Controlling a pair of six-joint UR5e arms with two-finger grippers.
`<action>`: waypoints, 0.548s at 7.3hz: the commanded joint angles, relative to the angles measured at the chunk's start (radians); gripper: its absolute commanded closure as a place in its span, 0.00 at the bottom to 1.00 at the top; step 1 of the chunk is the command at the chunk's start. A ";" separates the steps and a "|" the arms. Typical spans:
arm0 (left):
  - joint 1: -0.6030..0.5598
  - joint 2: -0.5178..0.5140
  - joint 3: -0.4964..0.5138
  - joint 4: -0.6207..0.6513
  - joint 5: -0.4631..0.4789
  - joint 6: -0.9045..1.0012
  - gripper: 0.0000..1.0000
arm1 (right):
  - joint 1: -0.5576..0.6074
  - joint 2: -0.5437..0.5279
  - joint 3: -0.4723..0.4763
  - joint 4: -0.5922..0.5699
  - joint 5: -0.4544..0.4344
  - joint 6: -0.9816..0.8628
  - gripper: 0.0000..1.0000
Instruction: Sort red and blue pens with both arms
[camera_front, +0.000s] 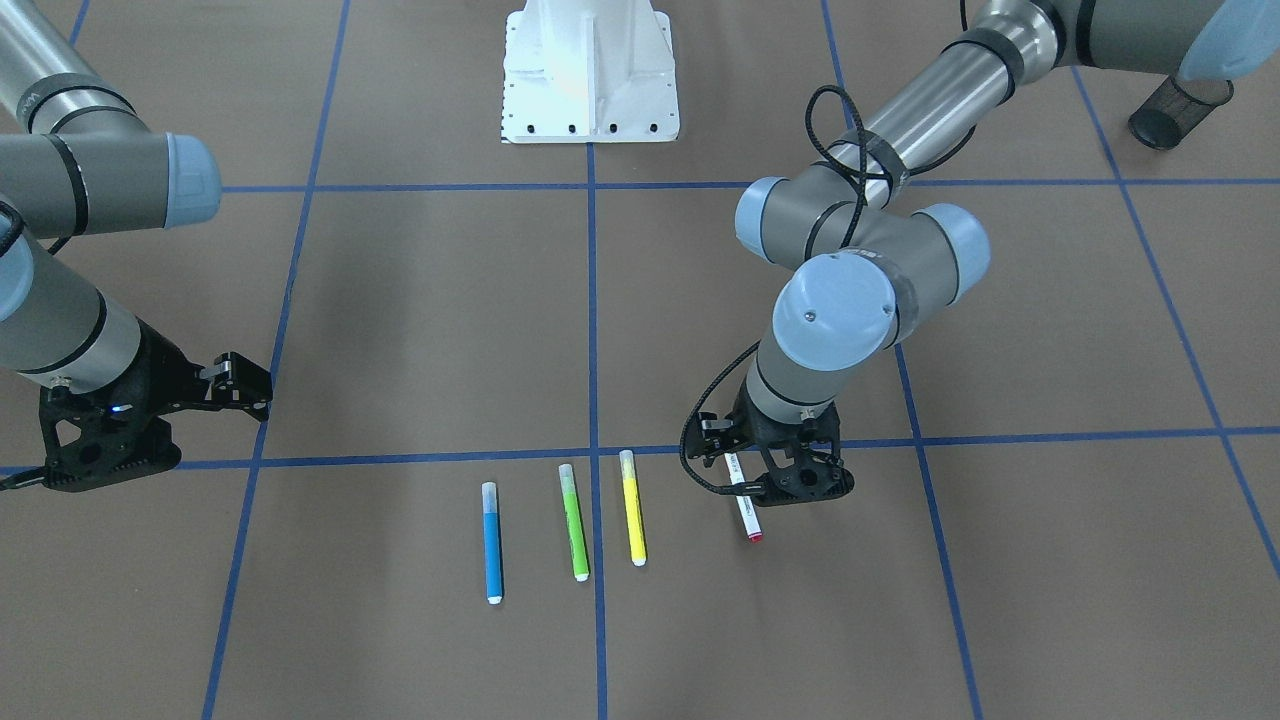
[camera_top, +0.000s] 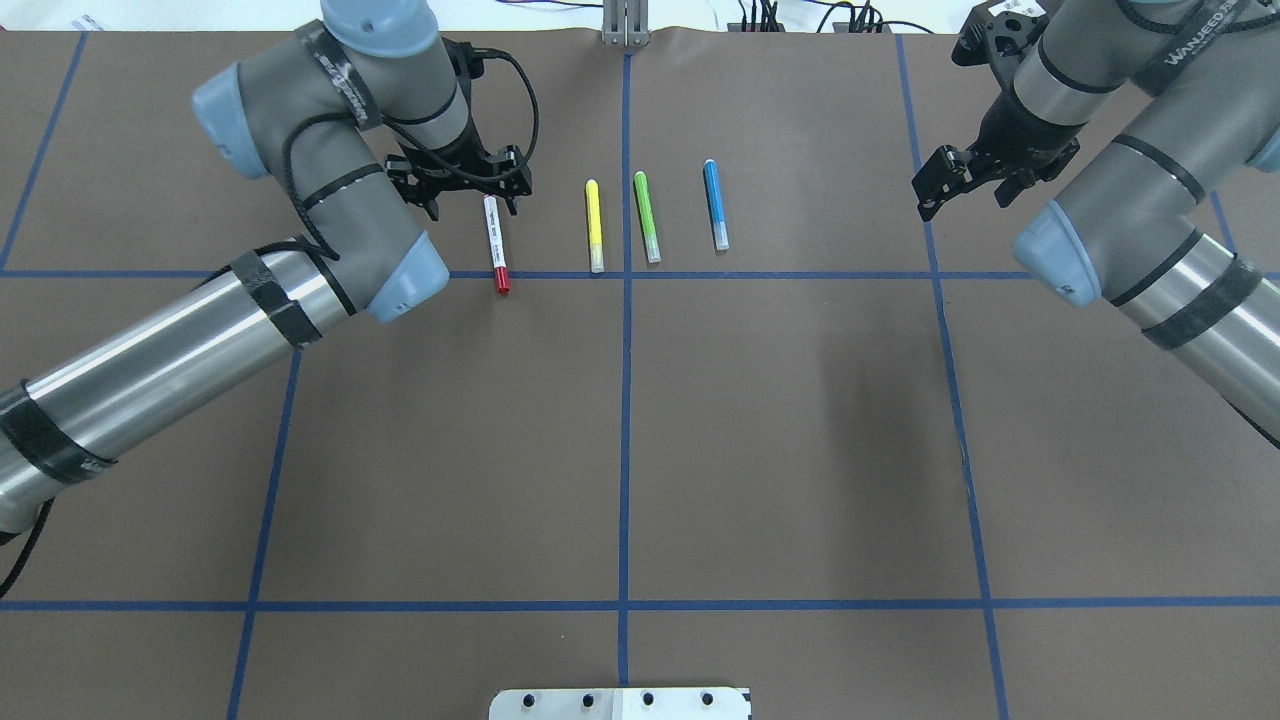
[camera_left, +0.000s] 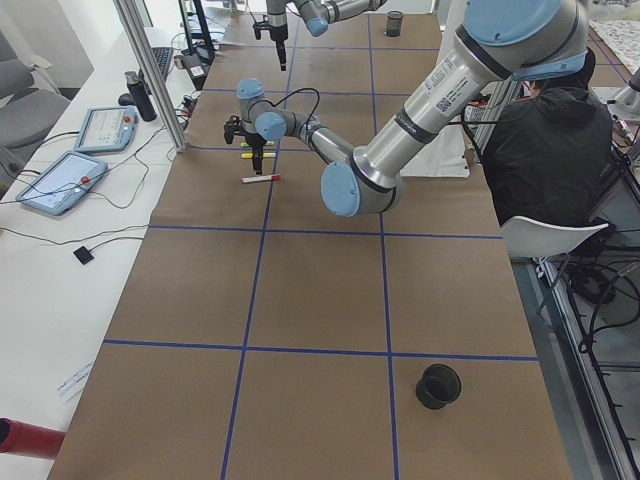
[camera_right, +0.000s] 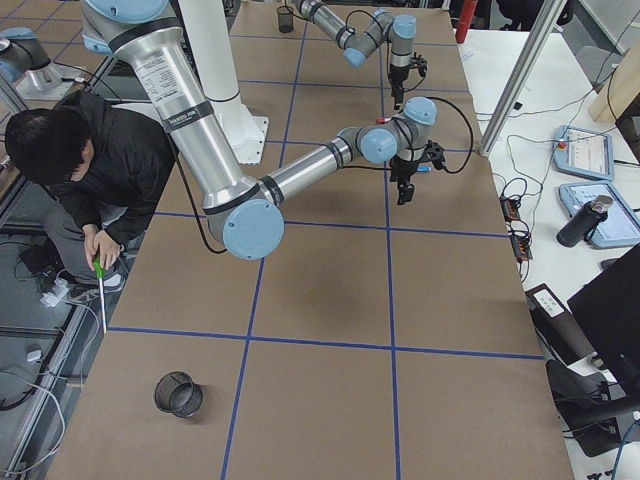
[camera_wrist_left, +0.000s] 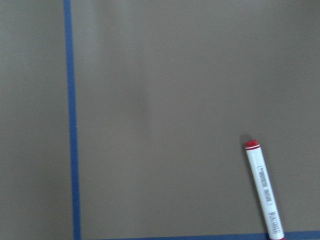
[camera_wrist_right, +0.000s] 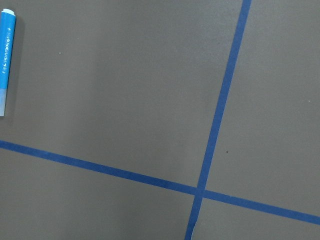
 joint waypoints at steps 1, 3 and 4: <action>0.031 -0.031 0.058 -0.023 0.005 -0.075 0.01 | -0.001 0.001 0.003 0.000 0.002 0.005 0.00; 0.030 -0.034 0.090 -0.025 0.005 -0.075 0.07 | -0.001 0.001 0.003 0.000 0.003 0.005 0.00; 0.031 -0.034 0.102 -0.025 0.007 -0.074 0.14 | -0.001 0.001 0.003 -0.001 0.005 0.006 0.00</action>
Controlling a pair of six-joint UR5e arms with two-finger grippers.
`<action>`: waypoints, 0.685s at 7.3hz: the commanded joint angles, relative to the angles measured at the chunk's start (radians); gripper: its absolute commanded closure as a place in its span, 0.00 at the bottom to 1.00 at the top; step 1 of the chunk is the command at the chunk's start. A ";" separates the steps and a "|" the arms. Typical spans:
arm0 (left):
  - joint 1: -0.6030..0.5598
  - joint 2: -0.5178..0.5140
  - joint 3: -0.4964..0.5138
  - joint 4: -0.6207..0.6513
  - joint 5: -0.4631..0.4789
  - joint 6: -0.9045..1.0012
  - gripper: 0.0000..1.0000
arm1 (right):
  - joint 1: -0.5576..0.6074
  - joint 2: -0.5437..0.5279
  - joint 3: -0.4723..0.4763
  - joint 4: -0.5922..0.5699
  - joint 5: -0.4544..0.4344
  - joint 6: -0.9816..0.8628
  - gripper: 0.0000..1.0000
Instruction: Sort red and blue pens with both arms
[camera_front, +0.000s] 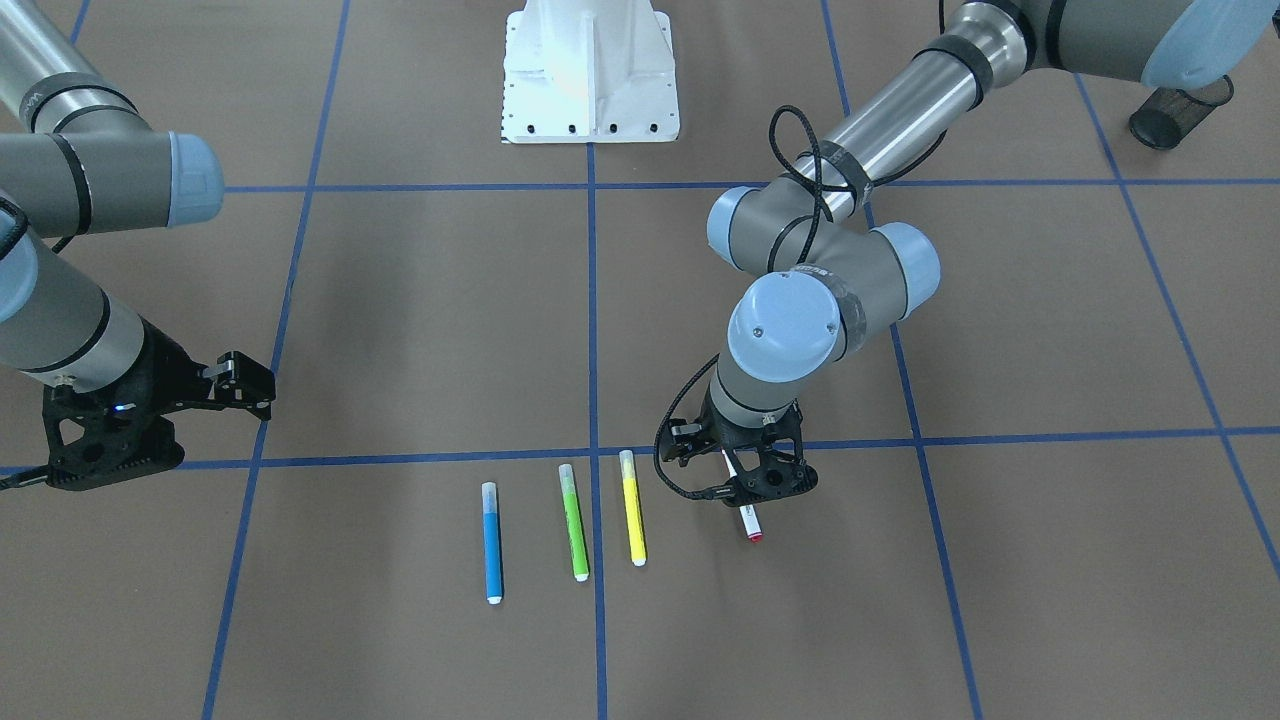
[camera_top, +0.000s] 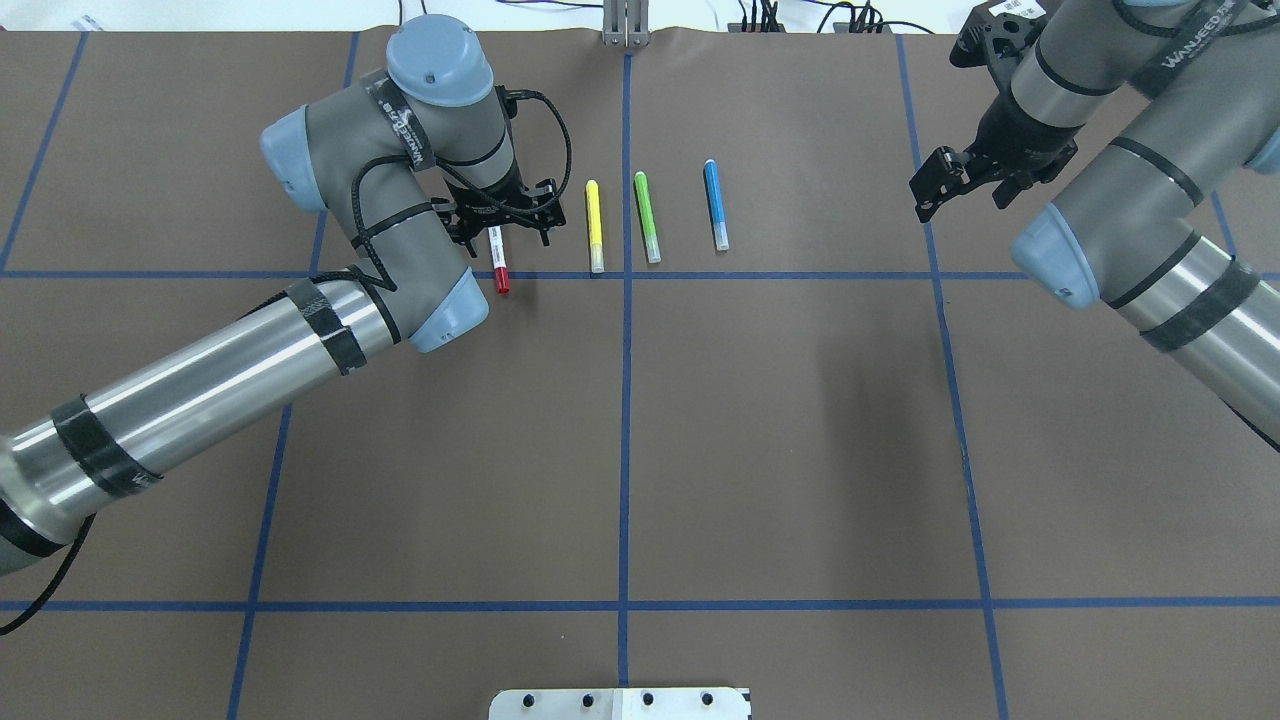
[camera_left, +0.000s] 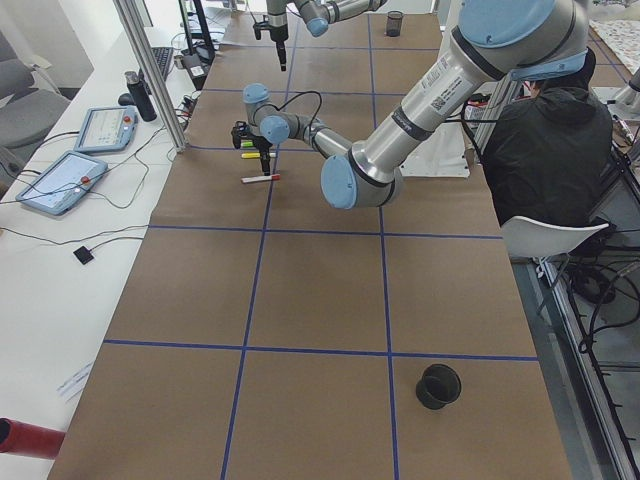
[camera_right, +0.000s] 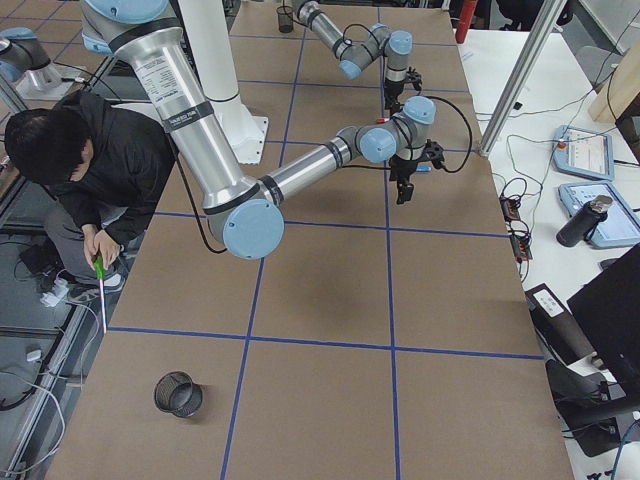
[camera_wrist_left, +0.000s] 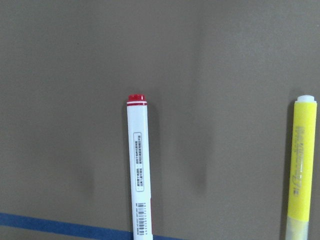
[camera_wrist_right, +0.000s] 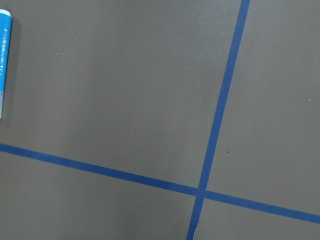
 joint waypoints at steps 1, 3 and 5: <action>0.001 -0.003 0.029 -0.002 0.009 0.000 0.19 | 0.003 -0.003 0.000 -0.001 0.011 0.002 0.00; 0.015 -0.003 0.063 -0.051 0.021 0.000 0.28 | 0.003 -0.003 -0.001 -0.001 0.011 0.003 0.00; 0.020 -0.002 0.066 -0.052 0.026 0.000 0.42 | 0.003 -0.005 -0.001 -0.001 0.011 0.006 0.00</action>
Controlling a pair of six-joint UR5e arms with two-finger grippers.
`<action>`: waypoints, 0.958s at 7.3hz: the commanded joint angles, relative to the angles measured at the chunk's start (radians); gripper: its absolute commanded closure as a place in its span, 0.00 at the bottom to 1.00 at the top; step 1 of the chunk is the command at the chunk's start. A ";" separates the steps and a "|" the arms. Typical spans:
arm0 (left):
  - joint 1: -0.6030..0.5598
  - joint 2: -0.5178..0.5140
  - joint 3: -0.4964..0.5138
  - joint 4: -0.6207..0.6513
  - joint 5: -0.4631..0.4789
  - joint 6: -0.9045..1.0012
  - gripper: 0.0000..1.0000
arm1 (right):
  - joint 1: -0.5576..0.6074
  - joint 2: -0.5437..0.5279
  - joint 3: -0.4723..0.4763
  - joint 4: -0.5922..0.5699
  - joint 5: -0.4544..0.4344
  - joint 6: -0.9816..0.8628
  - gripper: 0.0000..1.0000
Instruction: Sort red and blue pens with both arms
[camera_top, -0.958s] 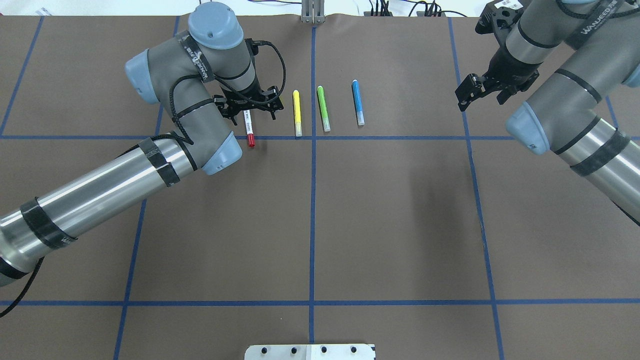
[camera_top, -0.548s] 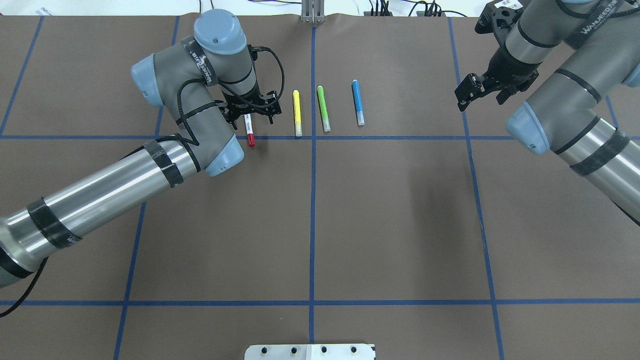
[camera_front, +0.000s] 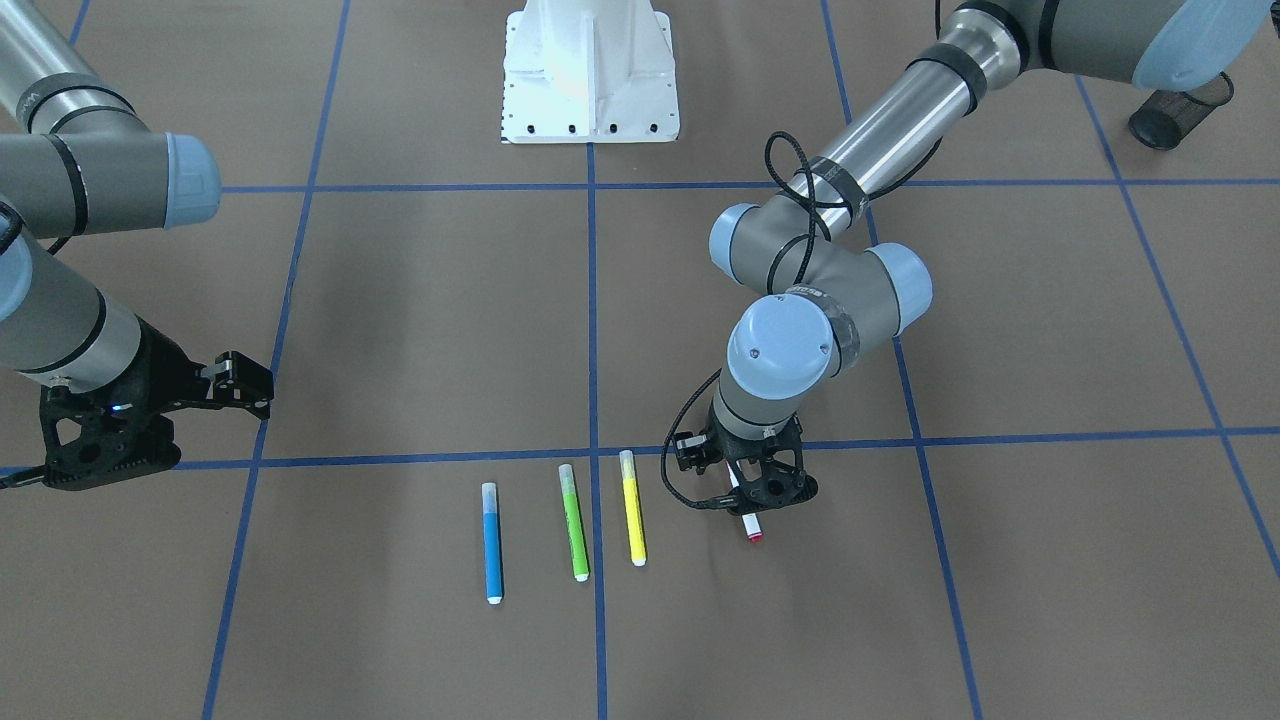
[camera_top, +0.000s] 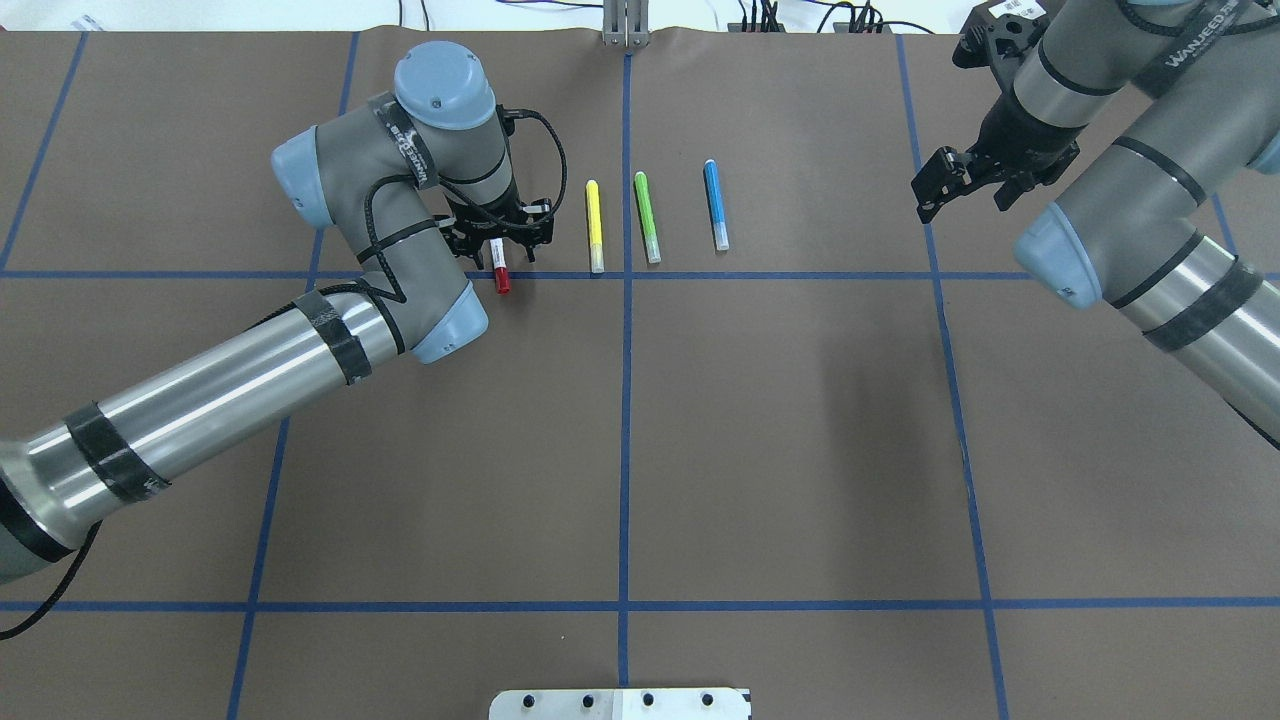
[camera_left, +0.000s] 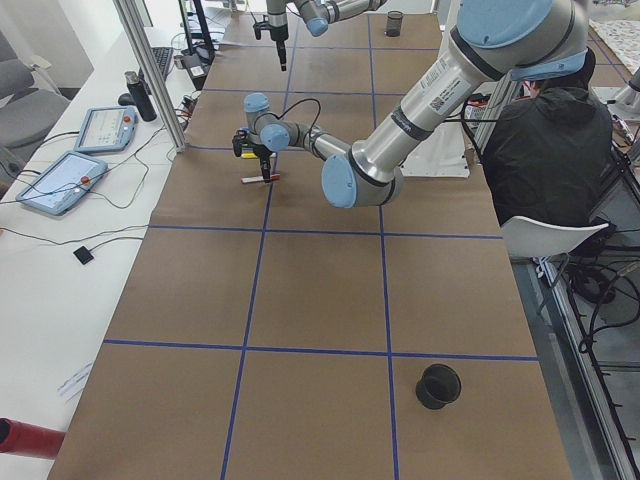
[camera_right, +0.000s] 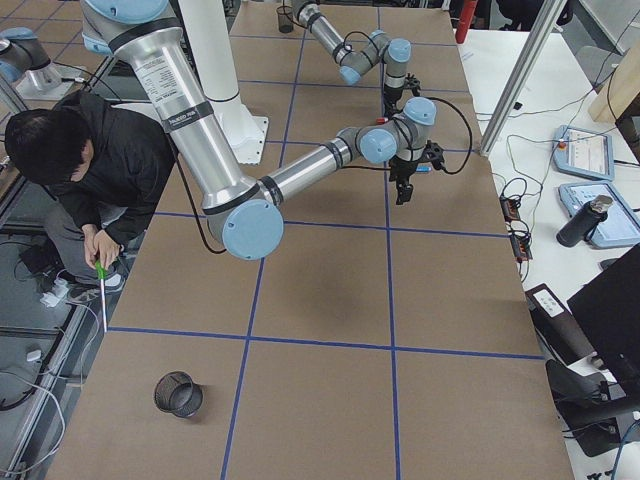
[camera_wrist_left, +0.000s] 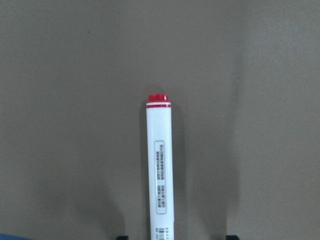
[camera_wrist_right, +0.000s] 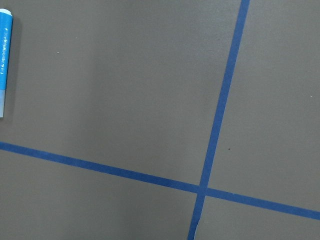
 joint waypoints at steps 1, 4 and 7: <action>0.003 0.001 0.003 -0.004 0.003 0.003 0.53 | 0.000 0.000 0.000 0.000 0.002 0.001 0.00; -0.001 0.001 -0.005 0.002 0.002 0.008 1.00 | 0.002 0.000 0.000 0.000 0.002 0.001 0.00; -0.029 0.001 -0.053 0.054 -0.007 0.002 1.00 | 0.003 -0.003 0.000 -0.003 0.002 0.000 0.00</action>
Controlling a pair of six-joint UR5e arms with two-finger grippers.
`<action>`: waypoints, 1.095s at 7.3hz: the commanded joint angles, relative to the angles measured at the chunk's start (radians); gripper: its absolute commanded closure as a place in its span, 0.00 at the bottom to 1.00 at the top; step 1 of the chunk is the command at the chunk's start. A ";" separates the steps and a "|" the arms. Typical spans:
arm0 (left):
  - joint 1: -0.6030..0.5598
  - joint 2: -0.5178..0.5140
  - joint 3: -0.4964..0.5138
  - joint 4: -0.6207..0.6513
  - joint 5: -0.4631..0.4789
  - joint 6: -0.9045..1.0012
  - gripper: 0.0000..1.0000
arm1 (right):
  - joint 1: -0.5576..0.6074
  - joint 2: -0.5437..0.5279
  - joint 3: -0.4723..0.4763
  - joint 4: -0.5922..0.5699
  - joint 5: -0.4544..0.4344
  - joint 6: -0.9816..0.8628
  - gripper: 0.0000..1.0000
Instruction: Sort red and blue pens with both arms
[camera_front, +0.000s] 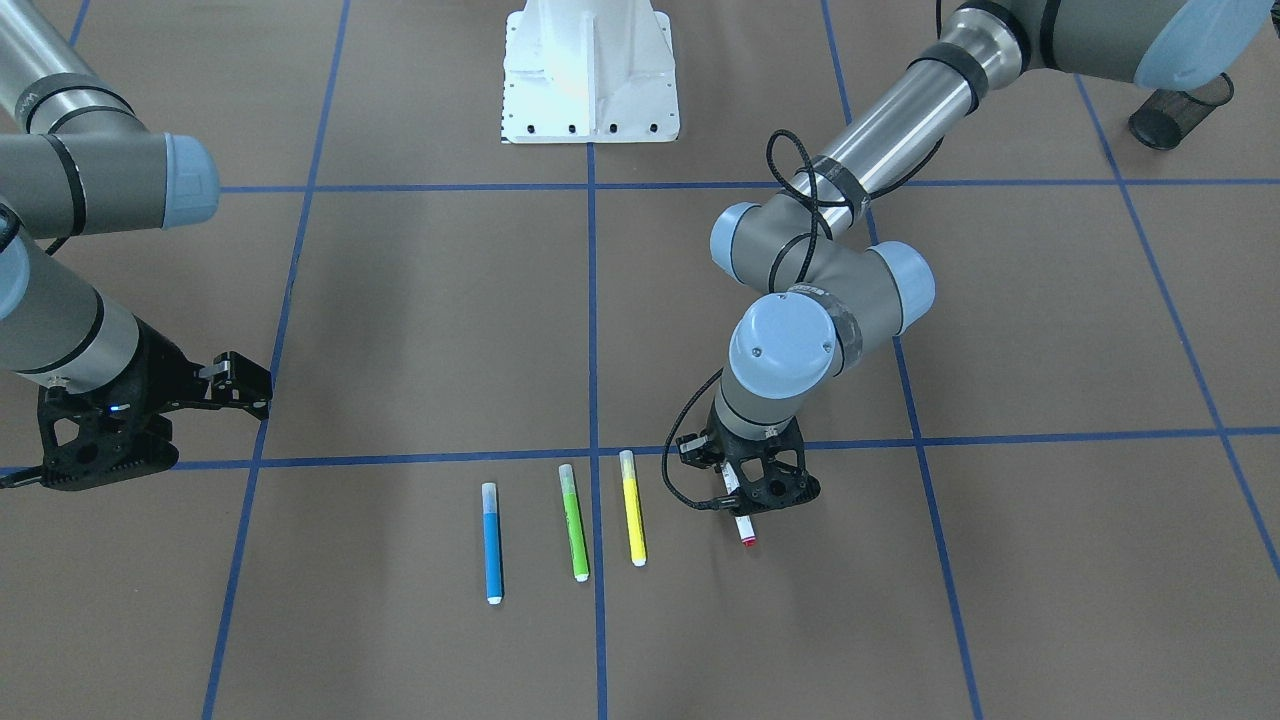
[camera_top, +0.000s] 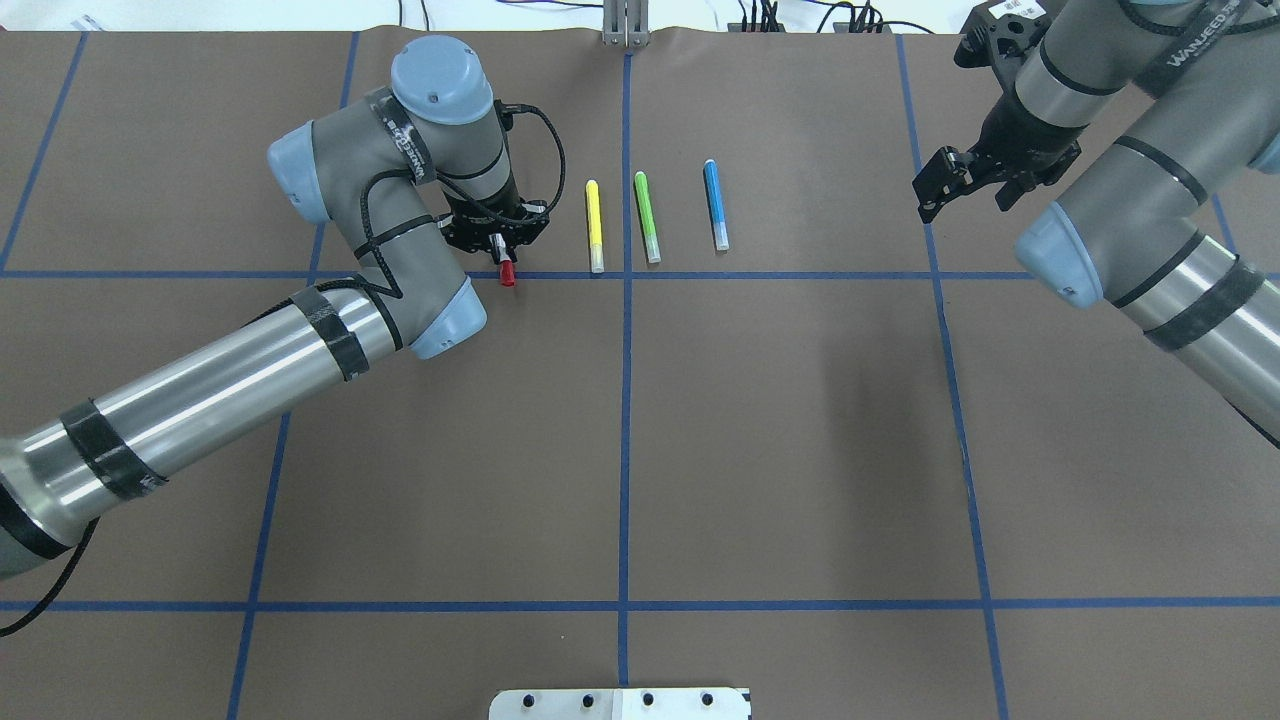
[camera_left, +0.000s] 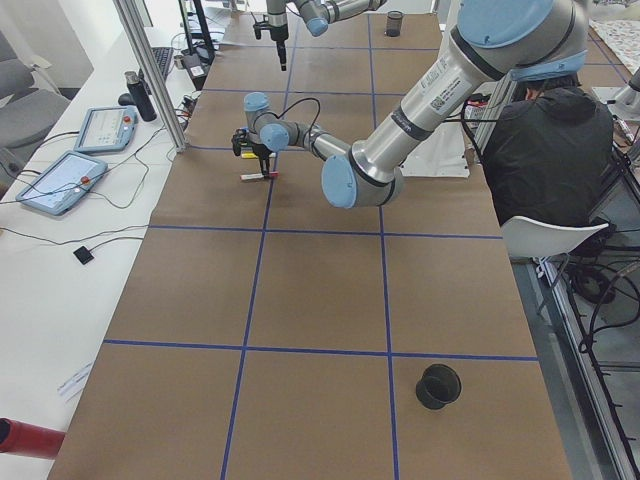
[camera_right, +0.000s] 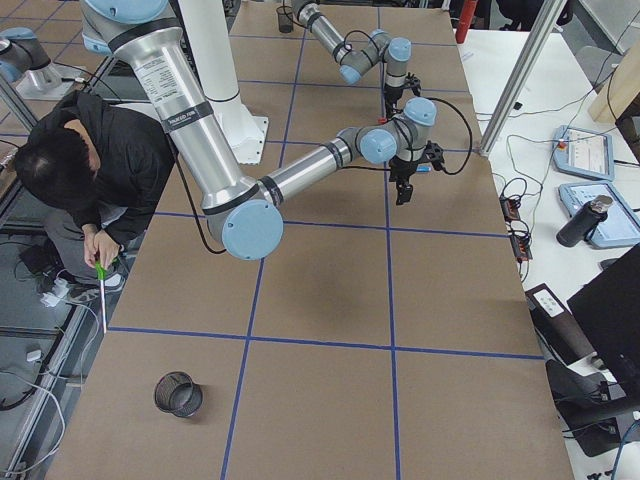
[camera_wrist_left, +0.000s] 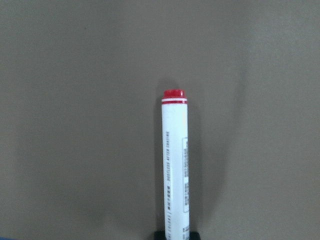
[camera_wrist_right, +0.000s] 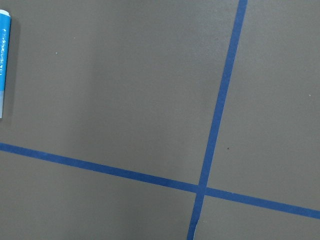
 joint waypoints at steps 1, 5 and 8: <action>-0.034 -0.001 -0.063 0.068 -0.023 0.002 1.00 | 0.001 0.003 -0.002 -0.001 0.003 0.001 0.00; -0.154 0.005 -0.094 0.139 -0.135 0.094 1.00 | -0.010 0.248 -0.257 -0.001 0.005 0.006 0.00; -0.233 0.114 -0.303 0.468 -0.136 0.298 1.00 | -0.057 0.388 -0.403 0.037 -0.008 0.122 0.00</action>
